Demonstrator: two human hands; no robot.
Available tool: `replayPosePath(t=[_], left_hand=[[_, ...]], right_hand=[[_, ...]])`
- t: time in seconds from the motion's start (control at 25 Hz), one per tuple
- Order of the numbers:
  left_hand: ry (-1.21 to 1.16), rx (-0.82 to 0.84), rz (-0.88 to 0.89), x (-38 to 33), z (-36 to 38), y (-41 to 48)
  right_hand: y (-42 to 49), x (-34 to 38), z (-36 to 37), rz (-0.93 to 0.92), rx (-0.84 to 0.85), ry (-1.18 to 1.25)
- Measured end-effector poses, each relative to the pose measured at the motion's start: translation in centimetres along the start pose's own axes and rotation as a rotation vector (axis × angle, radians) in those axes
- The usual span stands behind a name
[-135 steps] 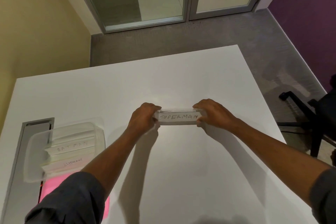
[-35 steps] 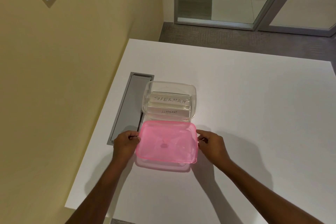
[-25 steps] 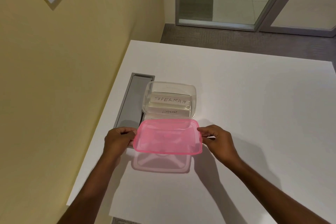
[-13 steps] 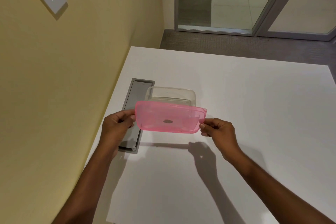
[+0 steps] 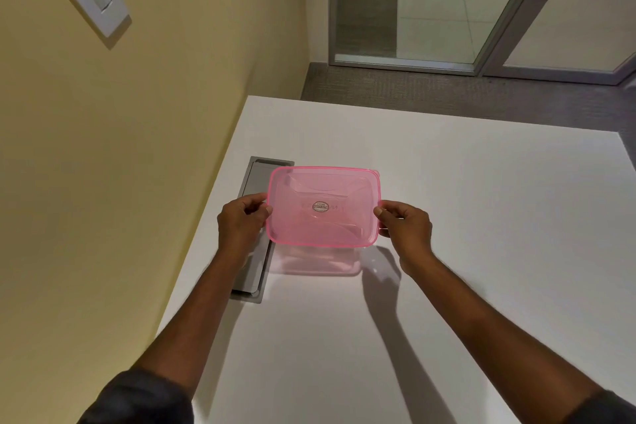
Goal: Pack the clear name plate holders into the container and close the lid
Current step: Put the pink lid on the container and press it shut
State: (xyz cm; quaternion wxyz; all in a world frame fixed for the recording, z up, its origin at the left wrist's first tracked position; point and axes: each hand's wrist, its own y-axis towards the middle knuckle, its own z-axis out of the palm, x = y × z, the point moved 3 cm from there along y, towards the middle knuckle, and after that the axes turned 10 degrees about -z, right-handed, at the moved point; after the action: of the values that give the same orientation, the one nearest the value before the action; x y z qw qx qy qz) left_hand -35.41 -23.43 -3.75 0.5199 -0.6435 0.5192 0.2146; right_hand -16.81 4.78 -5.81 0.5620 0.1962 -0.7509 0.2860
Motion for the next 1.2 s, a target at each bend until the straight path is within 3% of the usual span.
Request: replayPosePath(t=[0.56,1.04,1.2], left_hand=[[0.138,0.032,-0.048,1.2,2.6,4.7],[0.142,0.031,-0.061,3.1,4.1,5.0],[0.252,-0.006,-0.034,3.3,4.9,5.0]], right_hand=[[2.8,-3.3,2.1,0.106,0.0,-0.176],[4.0,-3.9,2.3,0.113,0.016,-0.217],[4.1,-4.0,2.5,0.118,-0.004,-0.187]])
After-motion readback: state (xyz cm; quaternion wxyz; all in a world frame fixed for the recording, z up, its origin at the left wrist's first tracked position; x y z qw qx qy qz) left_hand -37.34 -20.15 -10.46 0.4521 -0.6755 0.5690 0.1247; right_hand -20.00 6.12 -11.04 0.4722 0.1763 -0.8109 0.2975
